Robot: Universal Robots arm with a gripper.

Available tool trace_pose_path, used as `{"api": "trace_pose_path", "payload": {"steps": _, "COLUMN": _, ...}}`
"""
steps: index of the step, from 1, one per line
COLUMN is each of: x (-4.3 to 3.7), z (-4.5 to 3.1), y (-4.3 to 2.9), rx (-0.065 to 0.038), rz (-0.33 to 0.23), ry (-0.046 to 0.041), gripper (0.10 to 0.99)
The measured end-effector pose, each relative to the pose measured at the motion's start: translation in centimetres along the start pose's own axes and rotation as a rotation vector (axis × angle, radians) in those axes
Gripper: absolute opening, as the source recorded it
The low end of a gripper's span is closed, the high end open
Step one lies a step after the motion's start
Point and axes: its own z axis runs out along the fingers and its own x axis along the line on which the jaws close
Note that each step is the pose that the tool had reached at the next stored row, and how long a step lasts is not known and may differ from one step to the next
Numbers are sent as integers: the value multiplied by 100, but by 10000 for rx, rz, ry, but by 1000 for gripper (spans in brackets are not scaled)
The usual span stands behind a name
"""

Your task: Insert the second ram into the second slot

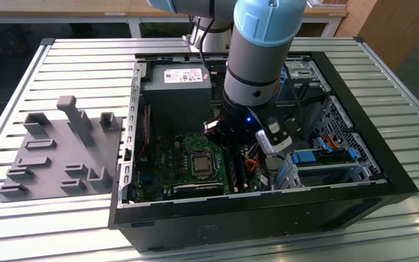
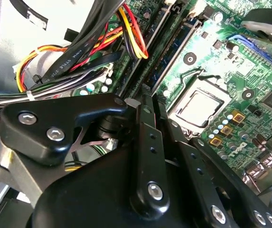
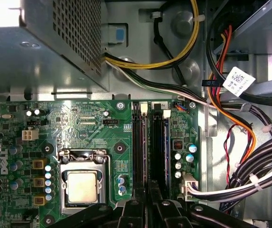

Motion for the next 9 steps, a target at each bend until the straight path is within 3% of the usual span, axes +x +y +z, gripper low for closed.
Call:
{"api": "trace_pose_path", "payload": {"steps": 6, "x": 2, "z": -89, "y": 1, "rx": -1, "rz": 0, "ry": -1, "gripper": 188}}
{"api": "trace_pose_path", "payload": {"steps": 9, "x": 1, "z": -94, "y": 1, "rx": -3, "rz": 0, "ry": -1, "gripper": 176}}
